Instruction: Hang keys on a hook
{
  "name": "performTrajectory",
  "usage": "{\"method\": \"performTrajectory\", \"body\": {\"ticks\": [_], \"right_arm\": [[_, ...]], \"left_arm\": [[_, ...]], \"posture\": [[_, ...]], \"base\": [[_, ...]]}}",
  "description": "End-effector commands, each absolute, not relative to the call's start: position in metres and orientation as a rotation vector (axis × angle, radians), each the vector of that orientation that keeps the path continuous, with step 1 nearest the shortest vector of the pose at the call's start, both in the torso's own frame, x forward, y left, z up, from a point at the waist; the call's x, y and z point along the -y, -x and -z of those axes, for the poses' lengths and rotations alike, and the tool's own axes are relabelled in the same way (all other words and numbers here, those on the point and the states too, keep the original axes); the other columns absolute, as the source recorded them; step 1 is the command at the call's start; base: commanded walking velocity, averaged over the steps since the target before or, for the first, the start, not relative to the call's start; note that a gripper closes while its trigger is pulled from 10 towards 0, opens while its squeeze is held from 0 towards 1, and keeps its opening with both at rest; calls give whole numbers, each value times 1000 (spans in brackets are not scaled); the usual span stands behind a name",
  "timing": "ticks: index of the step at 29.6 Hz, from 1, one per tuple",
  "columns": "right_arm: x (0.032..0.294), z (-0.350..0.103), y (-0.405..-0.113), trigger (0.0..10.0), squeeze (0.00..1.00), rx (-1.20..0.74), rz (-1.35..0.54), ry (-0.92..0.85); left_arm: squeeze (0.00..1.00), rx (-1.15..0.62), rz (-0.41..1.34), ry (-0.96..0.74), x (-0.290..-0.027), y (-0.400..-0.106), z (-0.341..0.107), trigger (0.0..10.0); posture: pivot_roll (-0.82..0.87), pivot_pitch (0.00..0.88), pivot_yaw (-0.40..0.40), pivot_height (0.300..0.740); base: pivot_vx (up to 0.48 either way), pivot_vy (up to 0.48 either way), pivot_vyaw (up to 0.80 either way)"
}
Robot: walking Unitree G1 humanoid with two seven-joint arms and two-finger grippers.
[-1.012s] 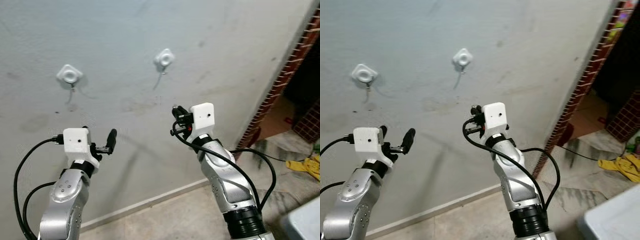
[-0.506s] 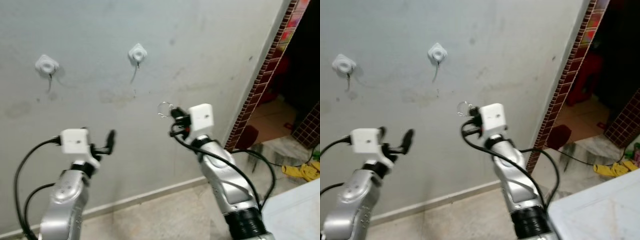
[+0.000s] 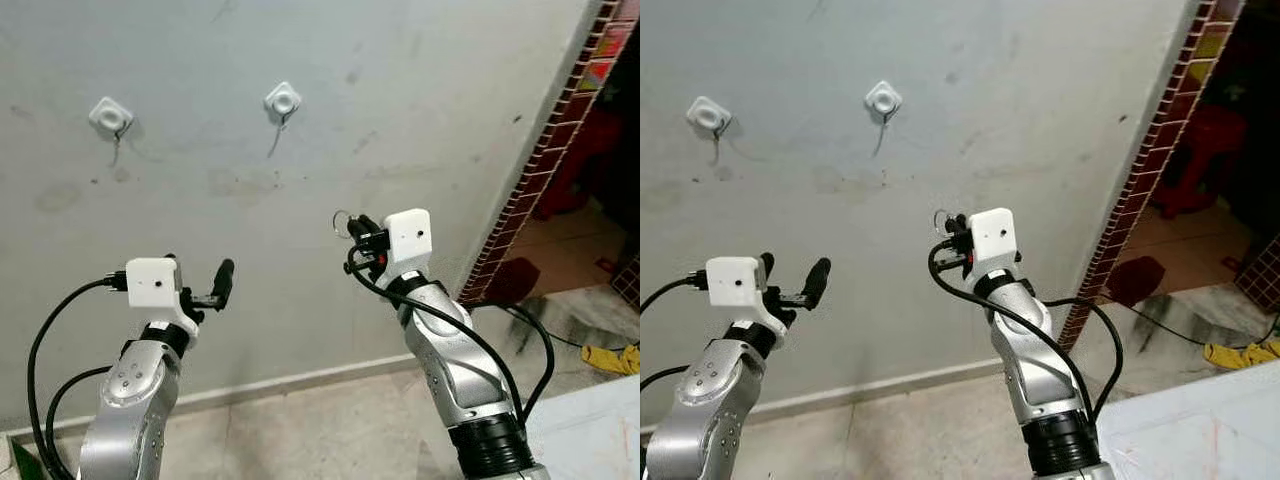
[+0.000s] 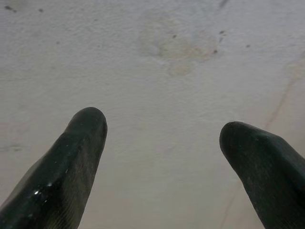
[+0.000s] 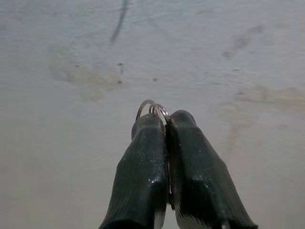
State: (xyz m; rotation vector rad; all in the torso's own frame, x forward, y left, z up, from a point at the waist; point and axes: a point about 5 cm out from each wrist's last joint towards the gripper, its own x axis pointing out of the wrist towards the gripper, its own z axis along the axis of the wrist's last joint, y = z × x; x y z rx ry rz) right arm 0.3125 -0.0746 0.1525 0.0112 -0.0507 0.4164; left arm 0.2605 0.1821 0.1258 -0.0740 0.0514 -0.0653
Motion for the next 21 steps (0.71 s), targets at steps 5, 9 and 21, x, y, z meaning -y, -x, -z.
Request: {"method": "performTrajectory", "body": {"ticks": [5, 9, 21], "right_arm": [[71, -159, -312, 10000, 0, 86, -445, 4], [68, -159, -311, 10000, 0, 88, -450, -1], [72, -158, -312, 10000, 0, 88, -432, -2]], "left_arm": [[0, -48, 44, 64, -185, -261, -128, 10000], [0, -47, 42, 57, -185, -260, -128, 10000], [0, -52, 46, 57, -184, -260, -127, 10000]], "posture": [[120, 0, 11, 740], [123, 0, 11, 740], [118, 0, 9, 740]], "base": [[0, 0, 480], [0, 0, 800], [0, 0, 422]]}}
